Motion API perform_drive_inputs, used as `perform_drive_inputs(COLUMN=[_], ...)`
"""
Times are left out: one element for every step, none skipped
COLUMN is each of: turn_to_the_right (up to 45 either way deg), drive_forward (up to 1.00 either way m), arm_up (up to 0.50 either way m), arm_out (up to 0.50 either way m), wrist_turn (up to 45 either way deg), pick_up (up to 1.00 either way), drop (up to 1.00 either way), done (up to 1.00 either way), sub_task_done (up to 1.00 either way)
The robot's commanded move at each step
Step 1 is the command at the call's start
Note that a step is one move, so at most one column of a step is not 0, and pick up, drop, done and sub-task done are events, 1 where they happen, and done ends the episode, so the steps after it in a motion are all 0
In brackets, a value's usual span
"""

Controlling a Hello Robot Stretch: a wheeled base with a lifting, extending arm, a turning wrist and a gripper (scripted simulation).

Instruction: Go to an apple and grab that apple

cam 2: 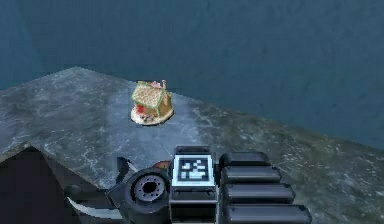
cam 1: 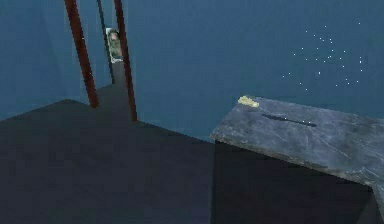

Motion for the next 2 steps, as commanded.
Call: perform_drive_inputs(turn_to_the_right=[0.0, 0.0], drive_forward=[0.00, 0.00], arm_up=[0.00, -0.10], arm_out=[0.00, 0.00], wrist_turn=[33.0, 0.0], pick_up=[0.00, 0.00], drop=[0.00, 0.00], done=[0.00, 0.00], sub_task_done=[0.00, 0.00])
